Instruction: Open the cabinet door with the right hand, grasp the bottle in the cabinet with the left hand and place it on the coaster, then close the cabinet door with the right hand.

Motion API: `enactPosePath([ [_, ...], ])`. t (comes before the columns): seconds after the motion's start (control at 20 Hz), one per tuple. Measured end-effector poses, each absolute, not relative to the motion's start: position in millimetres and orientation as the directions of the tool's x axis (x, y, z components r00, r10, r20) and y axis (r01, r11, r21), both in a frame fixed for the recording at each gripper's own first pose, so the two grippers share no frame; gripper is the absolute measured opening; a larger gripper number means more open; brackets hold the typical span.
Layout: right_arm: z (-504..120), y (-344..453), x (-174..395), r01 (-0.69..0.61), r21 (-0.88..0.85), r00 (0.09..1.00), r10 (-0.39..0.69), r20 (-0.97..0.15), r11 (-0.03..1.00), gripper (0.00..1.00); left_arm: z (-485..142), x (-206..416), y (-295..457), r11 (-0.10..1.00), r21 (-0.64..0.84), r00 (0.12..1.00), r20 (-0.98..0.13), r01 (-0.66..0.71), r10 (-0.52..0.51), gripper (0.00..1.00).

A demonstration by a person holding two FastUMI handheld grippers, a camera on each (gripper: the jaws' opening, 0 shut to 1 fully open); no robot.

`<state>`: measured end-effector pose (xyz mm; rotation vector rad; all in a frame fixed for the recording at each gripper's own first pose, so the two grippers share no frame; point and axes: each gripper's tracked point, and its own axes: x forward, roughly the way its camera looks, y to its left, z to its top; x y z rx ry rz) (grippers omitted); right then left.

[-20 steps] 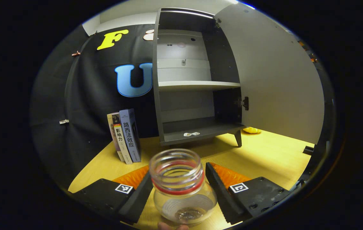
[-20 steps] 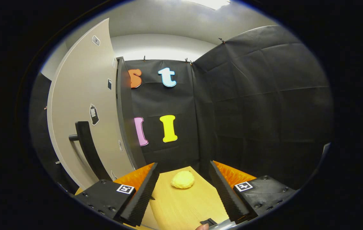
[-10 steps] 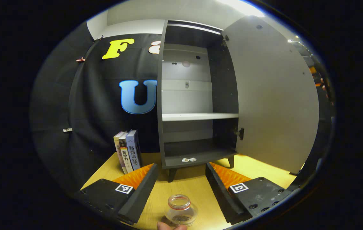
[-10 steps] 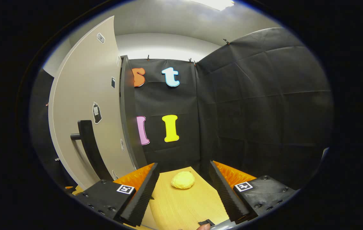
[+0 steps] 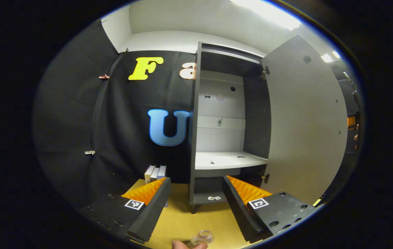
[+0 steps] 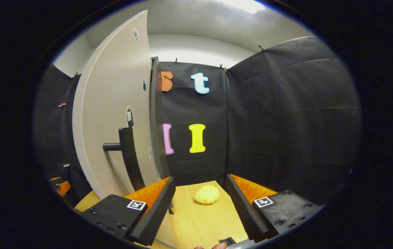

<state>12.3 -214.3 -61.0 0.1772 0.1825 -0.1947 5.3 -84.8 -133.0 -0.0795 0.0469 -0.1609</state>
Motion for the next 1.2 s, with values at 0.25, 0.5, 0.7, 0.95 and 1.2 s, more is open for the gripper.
enactPosePath([
  [0.25, -56, -140, 12, 0.092, 0.187, 0.977, -0.053, -0.206, 0.978, 0.97, -116, -5, -47, 0.992, -0.051, 0.992, -0.034, 0.117, -0.118, 0.94],
  [0.5, -52, -44, 24, -0.040, 0.260, 0.978, 0.091, -0.186, 0.965, 0.97, -118, -11, -20, 0.995, -0.027, 0.994, -0.044, 0.096, -0.097, 0.94],
  [0.7, -40, 21, 35, -0.159, 0.330, 0.964, 0.218, -0.151, 0.931, 0.97, -116, -14, -3, 0.996, -0.034, 0.996, -0.042, 0.080, -0.082, 0.93],
  [0.95, -38, 84, 55, -0.286, 0.312, 0.932, 0.339, -0.129, 0.906, 0.98, -120, -11, 10, 0.997, -0.047, 0.996, -0.054, 0.061, -0.064, 0.94],
  [1.2, -44, 108, 68, -0.325, 0.289, 0.921, 0.371, -0.119, 0.900, 0.97, -117, -9, 19, 0.998, -0.054, 0.997, -0.064, 0.044, -0.047, 0.94],
])
